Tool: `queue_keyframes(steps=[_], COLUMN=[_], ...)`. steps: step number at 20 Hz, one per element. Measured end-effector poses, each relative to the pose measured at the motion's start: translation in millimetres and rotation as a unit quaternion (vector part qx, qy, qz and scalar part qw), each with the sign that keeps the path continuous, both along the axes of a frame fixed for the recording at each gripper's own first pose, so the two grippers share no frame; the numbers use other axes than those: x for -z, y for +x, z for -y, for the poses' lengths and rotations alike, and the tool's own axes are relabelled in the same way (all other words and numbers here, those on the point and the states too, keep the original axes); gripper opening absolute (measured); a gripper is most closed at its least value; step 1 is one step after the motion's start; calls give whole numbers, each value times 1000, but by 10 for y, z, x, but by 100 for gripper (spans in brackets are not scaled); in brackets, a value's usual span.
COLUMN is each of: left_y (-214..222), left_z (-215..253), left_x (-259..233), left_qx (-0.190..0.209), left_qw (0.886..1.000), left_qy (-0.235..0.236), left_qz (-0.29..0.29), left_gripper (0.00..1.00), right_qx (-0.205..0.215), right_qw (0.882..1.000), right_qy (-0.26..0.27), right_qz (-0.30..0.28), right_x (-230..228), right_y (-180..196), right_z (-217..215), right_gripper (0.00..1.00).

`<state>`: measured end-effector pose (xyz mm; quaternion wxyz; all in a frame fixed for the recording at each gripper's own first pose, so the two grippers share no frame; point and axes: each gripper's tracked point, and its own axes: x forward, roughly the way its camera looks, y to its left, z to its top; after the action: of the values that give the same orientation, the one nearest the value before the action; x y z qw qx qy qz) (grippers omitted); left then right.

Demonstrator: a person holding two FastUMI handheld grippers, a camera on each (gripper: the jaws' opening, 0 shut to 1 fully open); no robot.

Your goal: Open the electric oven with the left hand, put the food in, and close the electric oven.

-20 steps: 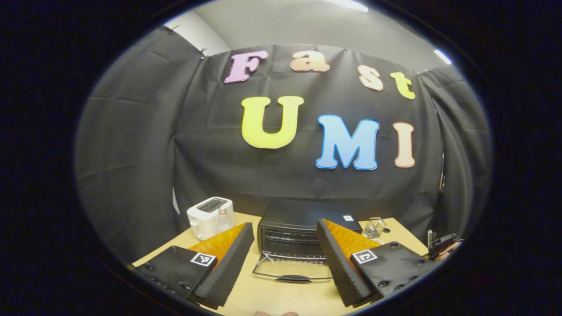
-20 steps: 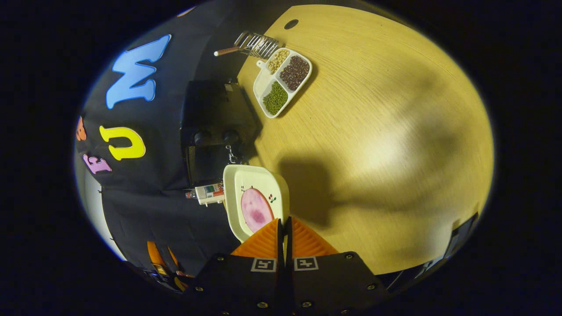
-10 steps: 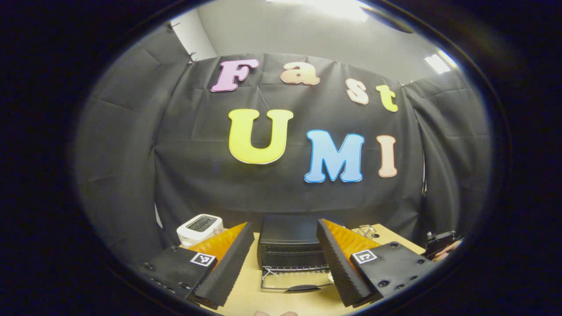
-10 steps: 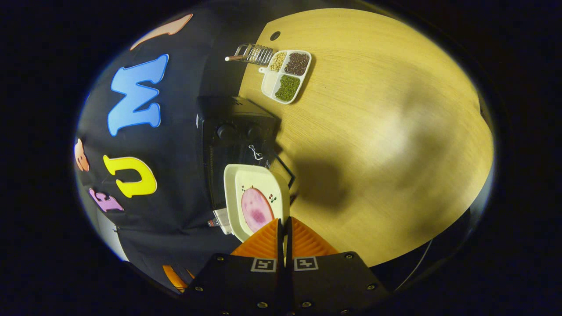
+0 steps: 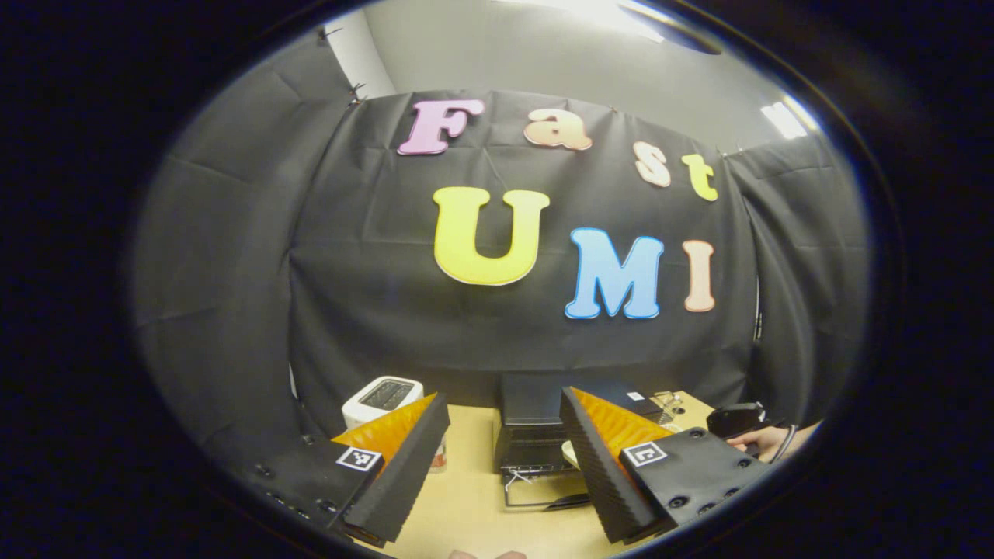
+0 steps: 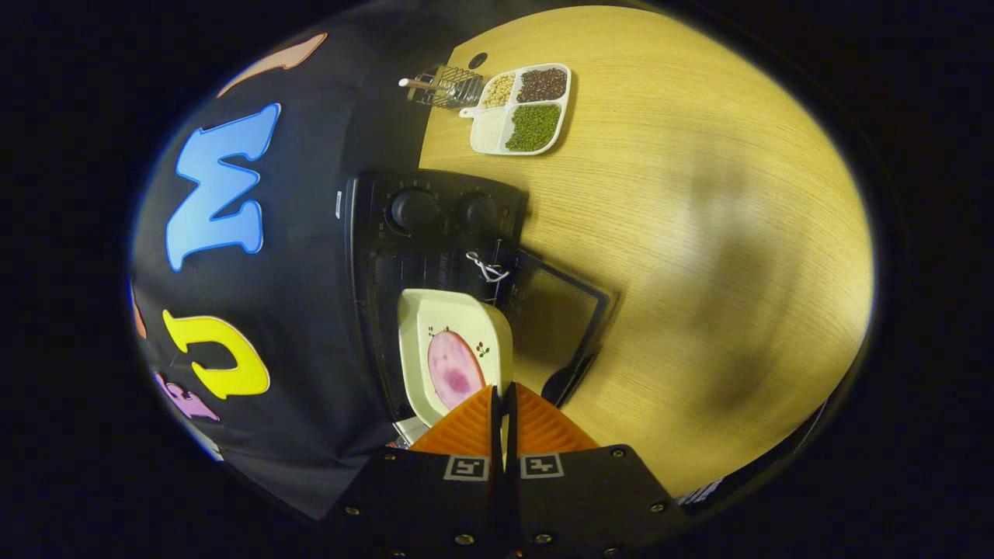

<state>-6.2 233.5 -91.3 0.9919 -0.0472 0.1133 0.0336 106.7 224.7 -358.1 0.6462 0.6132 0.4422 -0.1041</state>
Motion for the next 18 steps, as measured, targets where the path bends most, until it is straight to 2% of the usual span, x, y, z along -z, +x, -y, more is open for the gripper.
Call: queue_keyframes(steps=[2, 3, 4, 6, 7, 9, 10, 11, 12, 13, 14, 18], left_y=[-62, -91, -123, -158, -179, -269, -306, -337, -357, -377, -405, -470], left_z=[-167, -264, -355, -525, -590, -744, -810, -881, -941, -993, -1027, -1120], left_x=[25, 24, 32, 74, 95, 130, 145, 149, 150, 150, 161, 165], left_qx=[-13, -21, -29, -45, -52, -67, -73, -81, -88, -95, -100, -110], left_qw=[1000, 1000, 1000, 999, 999, 998, 997, 996, 996, 995, 995, 994], left_qy=[-2, -3, -4, -5, -6, -8, -8, -8, -8, -10, -12, -4], left_qz=[-4, -4, -5, -10, -13, -18, -21, -22, -23, -25, -25, -27], left_gripper=[97, 100, 97, 100, 97, 100, 97, 100, 97, 100, 97, 97], right_qx=[23, 36, 45, 65, 77, 94, 99, 105, 111, 117, 121, 134], right_qw=[1000, 999, 999, 998, 997, 995, 994, 993, 993, 992, 991, 989], right_qy=[1, 2, -2, -10, -17, -31, -34, -35, -38, -43, -50, -55], right_qz=[-12, -13, -16, -22, -24, -33, -34, -31, -31, -29, -28, -11], right_x=[89, 119, 163, 239, 277, 381, 414, 432, 460, 485, 529, 586], right_y=[174, 259, 330, 448, 513, 639, 699, 767, 837, 904, 976, 1230], right_z=[-135, -188, -246, -325, -355, -395, -427, -449, -469, -481, -487, -567], right_gripper=[0, 0, 0, 0, 0, 1, 1, 1, 0, 0, 1, 1])
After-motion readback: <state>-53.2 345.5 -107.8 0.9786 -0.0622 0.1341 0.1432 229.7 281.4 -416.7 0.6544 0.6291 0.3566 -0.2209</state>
